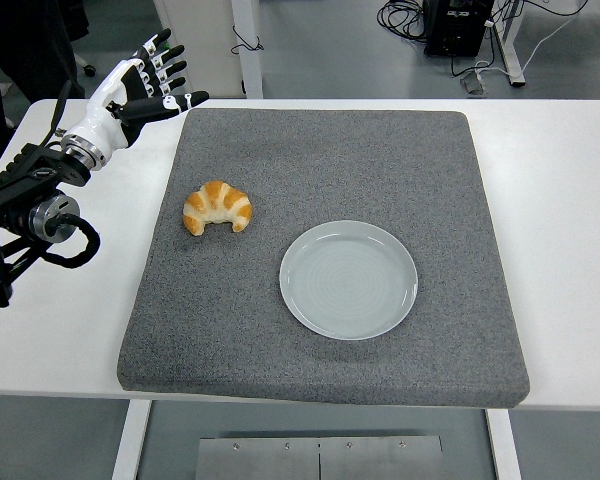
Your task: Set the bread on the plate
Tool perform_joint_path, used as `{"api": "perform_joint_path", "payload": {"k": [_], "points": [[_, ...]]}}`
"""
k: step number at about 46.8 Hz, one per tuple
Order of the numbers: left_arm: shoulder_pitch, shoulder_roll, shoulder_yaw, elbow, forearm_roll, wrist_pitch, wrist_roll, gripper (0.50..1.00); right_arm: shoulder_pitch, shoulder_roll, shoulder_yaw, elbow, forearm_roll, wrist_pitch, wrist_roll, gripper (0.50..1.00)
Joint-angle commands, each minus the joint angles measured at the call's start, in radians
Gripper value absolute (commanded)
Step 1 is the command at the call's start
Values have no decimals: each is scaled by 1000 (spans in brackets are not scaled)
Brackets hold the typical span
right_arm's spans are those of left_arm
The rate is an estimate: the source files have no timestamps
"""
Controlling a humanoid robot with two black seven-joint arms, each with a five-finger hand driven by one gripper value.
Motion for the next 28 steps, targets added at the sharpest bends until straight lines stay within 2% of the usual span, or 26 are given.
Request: {"api": "perform_joint_path", "payload": {"k": [1, 7, 11, 21, 28], "points": [[-6, 18, 12, -6, 0, -53, -1, 971, 0, 0, 0, -1, 0, 0, 0, 1000], [-33, 73, 61, -6, -4, -180, 2, 971, 0, 0, 0, 0, 0, 0, 0, 1000], [-47, 105, 81, -6, -11, -234, 5, 969, 1, 0, 0, 0, 0, 0, 0, 1000], [-69, 150, 93, -21, 3, -243, 27, 969, 0, 0, 0, 0, 0, 0, 0, 1000], [-79, 184, 95, -41, 10, -239, 148, 969, 0, 0, 0, 0, 0, 0, 0, 1000]]}}
